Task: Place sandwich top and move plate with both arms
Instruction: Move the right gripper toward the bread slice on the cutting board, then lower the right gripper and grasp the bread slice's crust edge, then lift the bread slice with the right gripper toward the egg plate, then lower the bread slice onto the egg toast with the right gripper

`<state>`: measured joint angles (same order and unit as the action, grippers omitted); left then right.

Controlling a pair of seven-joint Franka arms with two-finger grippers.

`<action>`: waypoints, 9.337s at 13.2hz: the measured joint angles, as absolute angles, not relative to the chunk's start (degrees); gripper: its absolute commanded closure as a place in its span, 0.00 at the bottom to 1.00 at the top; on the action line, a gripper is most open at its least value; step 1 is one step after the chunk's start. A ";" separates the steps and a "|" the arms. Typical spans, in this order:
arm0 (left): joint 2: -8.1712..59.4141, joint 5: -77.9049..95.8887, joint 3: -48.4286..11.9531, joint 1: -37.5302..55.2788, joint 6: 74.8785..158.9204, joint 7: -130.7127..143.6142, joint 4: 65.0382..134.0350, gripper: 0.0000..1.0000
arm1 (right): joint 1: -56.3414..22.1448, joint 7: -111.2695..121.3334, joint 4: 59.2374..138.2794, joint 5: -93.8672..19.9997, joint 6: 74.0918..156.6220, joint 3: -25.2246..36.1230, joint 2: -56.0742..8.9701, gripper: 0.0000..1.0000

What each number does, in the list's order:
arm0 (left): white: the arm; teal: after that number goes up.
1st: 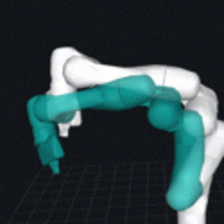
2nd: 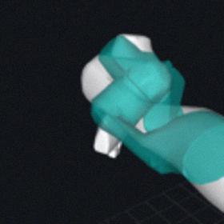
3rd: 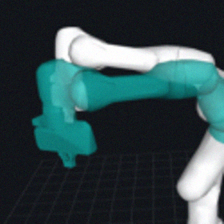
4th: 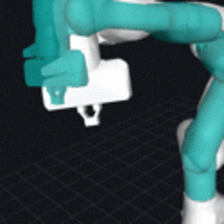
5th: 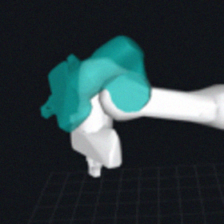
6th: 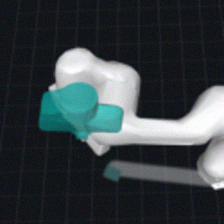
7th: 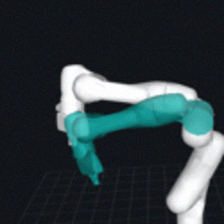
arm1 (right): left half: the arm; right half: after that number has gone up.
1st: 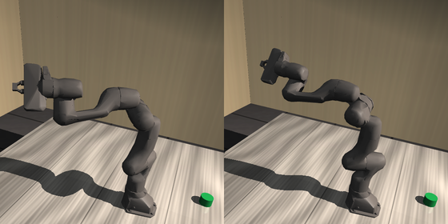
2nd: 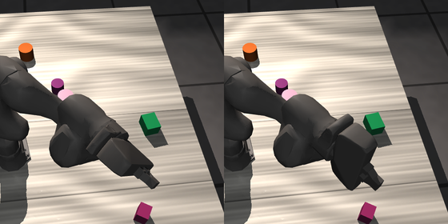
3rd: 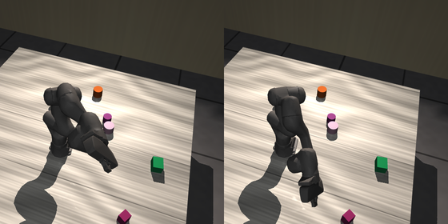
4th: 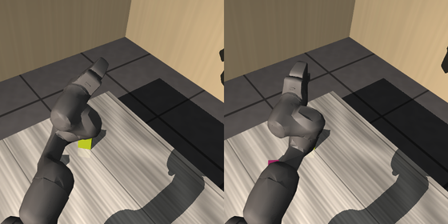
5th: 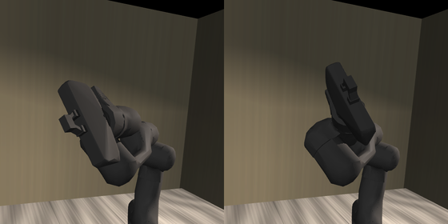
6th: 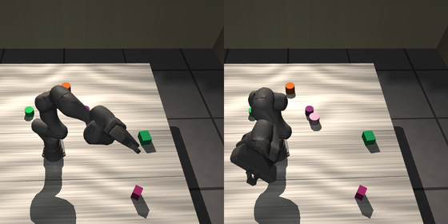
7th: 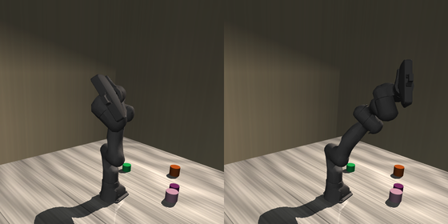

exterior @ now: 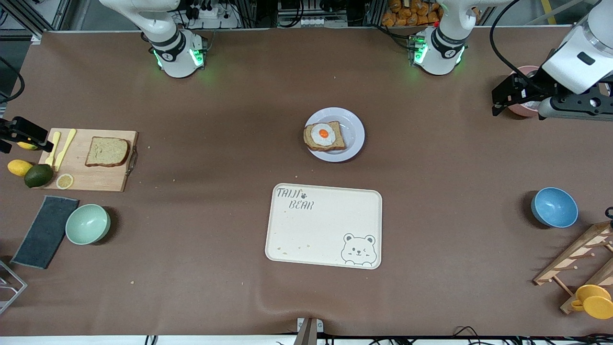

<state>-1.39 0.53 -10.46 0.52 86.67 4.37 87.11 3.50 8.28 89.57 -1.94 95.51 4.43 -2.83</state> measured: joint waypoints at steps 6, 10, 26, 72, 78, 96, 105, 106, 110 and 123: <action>-1.39 0.53 -10.44 0.41 86.69 4.37 87.11 0.00 | 3.51 8.28 89.57 -1.98 95.50 4.43 -2.84 0.00; -1.39 0.53 -10.43 0.29 86.69 4.37 87.11 0.00 | 3.51 8.28 89.57 -1.99 95.50 4.43 -2.84 0.00; -0.74 0.53 -10.55 0.60 86.69 5.87 87.12 0.00 | 3.76 8.27 89.57 -1.99 95.44 4.48 -2.94 0.00; 0.56 1.72 -10.54 0.46 86.68 6.72 87.53 0.00 | 34.03 42.21 112.07 -15.11 115.98 4.75 -27.17 0.48; 2.17 5.07 -10.82 0.81 86.68 6.72 87.55 0.00 | 34.74 47.52 113.36 -17.89 118.06 4.77 -28.39 0.77; 2.59 3.34 -10.98 0.79 87.44 6.72 87.17 0.00 | 32.51 48.15 107.05 -18.30 102.84 3.44 -28.86 1.00; 2.59 3.34 -10.99 0.74 87.58 6.72 87.16 0.00 | 15.68 28.83 101.50 -26.96 92.30 2.66 -27.02 1.00; 2.59 3.34 -11.00 0.74 87.58 6.72 87.16 0.00 | 12.10 23.56 101.38 -28.38 91.89 2.59 -25.79 1.00; 2.59 3.34 -10.95 0.70 87.58 6.72 87.16 0.00 | -2.86 5.87 101.96 -30.49 91.40 2.43 -19.43 1.00; 2.59 3.34 -10.94 0.60 87.65 6.72 87.12 0.00 | -44.58 -28.16 117.53 -35.73 131.33 2.33 -12.01 1.00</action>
<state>2.59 3.34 -10.94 0.60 87.65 6.72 87.12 -44.58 -28.16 117.53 -35.73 131.33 2.33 -12.01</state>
